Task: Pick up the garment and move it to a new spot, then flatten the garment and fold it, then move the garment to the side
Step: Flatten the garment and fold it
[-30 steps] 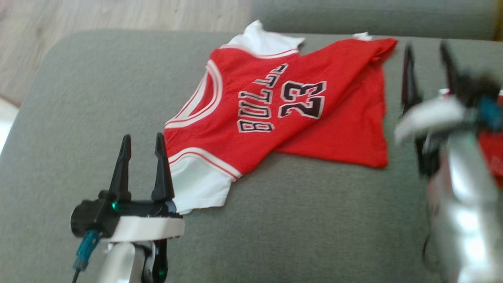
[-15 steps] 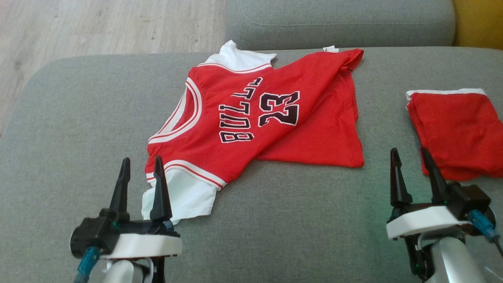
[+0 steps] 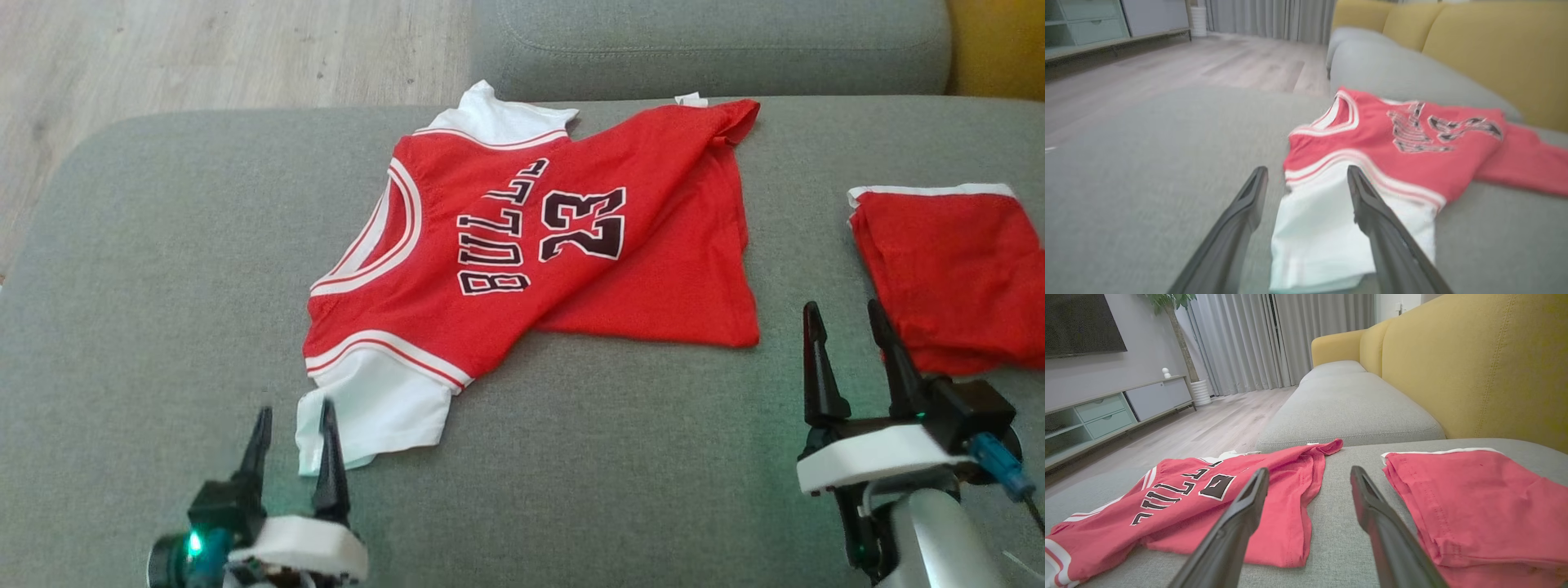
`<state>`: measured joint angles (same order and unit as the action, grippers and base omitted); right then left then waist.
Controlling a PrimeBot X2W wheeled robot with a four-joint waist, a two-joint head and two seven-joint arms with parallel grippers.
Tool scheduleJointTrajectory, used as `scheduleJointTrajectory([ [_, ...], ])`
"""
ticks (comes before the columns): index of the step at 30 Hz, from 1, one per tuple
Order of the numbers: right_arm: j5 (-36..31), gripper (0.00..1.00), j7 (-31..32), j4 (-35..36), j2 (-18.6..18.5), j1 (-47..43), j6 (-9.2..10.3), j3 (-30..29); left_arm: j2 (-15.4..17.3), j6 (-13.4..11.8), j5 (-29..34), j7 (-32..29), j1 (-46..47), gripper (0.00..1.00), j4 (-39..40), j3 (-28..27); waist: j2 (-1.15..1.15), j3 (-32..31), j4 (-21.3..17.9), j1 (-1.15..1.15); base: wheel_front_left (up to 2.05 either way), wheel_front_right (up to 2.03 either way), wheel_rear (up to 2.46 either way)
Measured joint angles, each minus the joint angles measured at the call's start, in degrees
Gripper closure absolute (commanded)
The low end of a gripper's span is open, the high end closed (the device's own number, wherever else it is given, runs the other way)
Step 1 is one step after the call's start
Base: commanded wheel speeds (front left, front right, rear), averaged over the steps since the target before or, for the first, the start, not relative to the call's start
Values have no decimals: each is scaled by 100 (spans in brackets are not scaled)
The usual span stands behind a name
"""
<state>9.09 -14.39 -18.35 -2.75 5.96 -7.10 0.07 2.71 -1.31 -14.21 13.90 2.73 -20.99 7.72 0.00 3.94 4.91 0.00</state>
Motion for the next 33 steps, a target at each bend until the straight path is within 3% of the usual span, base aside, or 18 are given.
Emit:
scheduleJointTrajectory([
  [8,20,0,0,-26,0,40,0,0,140,-324,55,-954,342,0,-1233,-52,0,142,-64,0,0,0,0],
  [22,52,0,0,-44,0,81,0,-21,221,-60,-44,-1436,868,0,-1707,104,0,284,-193,0,0,0,0],
  [23,52,0,0,-56,0,93,0,-22,221,-31,-44,-1451,871,21,-1709,133,0,276,-198,0,0,0,0],
  [24,54,0,0,-63,0,103,0,-22,233,-5,-44,-1485,872,83,-1709,149,0,268,-202,0,0,0,0],
  [25,68,0,0,-67,0,115,0,-21,241,34,-45,-1488,873,100,-1709,164,0,260,-206,0,0,0,0],
  [29,101,0,0,-90,0,179,0,-22,194,89,-132,-1371,868,100,-1671,230,0,222,-198,0,0,0,0],
  [33,100,0,0,-120,0,176,0,-21,185,131,-233,-887,844,100,-1496,198,0,185,-162,0,0,0,0],
])
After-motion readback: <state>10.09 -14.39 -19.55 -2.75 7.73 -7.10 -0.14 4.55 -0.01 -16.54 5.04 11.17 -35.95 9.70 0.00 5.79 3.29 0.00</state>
